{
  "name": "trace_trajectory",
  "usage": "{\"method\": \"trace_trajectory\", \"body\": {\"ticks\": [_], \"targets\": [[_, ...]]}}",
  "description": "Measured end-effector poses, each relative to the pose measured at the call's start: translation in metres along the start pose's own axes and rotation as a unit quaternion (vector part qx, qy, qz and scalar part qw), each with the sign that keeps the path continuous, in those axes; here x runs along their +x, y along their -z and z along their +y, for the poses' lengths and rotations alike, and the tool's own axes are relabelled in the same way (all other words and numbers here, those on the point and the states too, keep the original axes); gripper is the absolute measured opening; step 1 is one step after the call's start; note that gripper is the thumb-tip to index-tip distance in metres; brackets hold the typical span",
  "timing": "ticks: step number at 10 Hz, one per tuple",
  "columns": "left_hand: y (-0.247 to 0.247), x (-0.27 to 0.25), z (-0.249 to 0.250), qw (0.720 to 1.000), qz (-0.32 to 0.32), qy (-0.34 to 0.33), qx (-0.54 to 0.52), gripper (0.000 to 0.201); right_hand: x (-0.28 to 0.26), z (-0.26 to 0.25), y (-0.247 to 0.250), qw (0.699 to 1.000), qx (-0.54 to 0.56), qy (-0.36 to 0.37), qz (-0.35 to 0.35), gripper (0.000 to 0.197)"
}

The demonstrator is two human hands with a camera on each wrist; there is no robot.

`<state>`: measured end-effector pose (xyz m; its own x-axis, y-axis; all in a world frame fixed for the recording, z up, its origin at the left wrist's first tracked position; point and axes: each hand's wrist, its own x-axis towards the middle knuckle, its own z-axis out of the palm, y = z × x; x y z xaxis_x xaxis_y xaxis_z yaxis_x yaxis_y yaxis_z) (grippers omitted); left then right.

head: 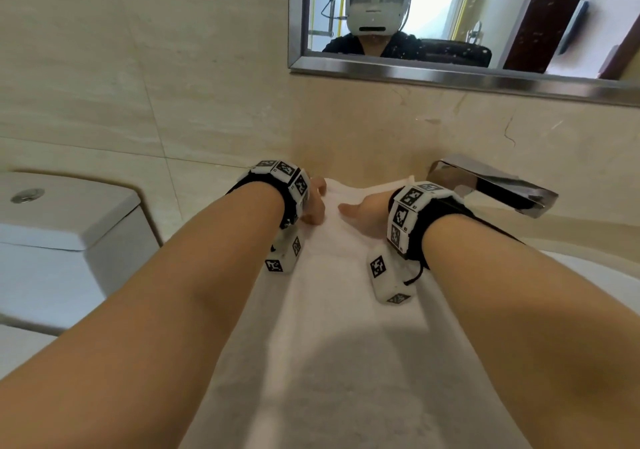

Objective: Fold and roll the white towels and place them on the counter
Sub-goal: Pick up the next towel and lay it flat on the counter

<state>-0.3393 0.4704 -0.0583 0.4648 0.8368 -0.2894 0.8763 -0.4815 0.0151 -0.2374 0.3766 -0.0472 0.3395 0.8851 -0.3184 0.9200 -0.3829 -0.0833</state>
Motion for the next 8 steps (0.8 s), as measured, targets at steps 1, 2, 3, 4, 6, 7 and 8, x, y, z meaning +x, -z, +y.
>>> {"method": "trace_trajectory", "body": {"ticks": [1,2,3,4,6,7,8], "targets": [[0.002,0.002,-0.002,1.0,-0.004,-0.007,0.012,0.065,0.006,-0.003,-0.004,1.0,-0.027,-0.004,-0.007,0.072],[0.005,-0.005,-0.008,0.999,-0.008,-0.023,0.027,0.07,0.011,-0.006,-0.01,1.0,0.008,0.004,-0.022,0.075],[0.008,-0.016,-0.027,0.999,0.035,-0.021,-0.034,0.064,0.007,-0.009,-0.006,1.0,0.014,-0.004,-0.001,0.067],[0.006,-0.029,-0.06,0.971,0.085,0.014,-0.222,0.057,-0.003,-0.01,-0.001,0.998,0.036,0.014,0.05,0.055],[-0.004,-0.06,-0.099,0.889,0.077,0.052,-0.449,0.04,-0.024,-0.038,0.003,0.995,0.048,0.05,0.069,0.054],[-0.019,-0.068,-0.102,0.878,0.02,0.051,-0.475,0.036,-0.034,-0.068,-0.001,0.996,0.042,0.078,0.019,0.069],[-0.045,-0.069,-0.104,0.876,-0.035,0.05,-0.479,0.035,-0.043,-0.084,-0.022,0.996,0.028,0.07,-0.048,0.08]]}}
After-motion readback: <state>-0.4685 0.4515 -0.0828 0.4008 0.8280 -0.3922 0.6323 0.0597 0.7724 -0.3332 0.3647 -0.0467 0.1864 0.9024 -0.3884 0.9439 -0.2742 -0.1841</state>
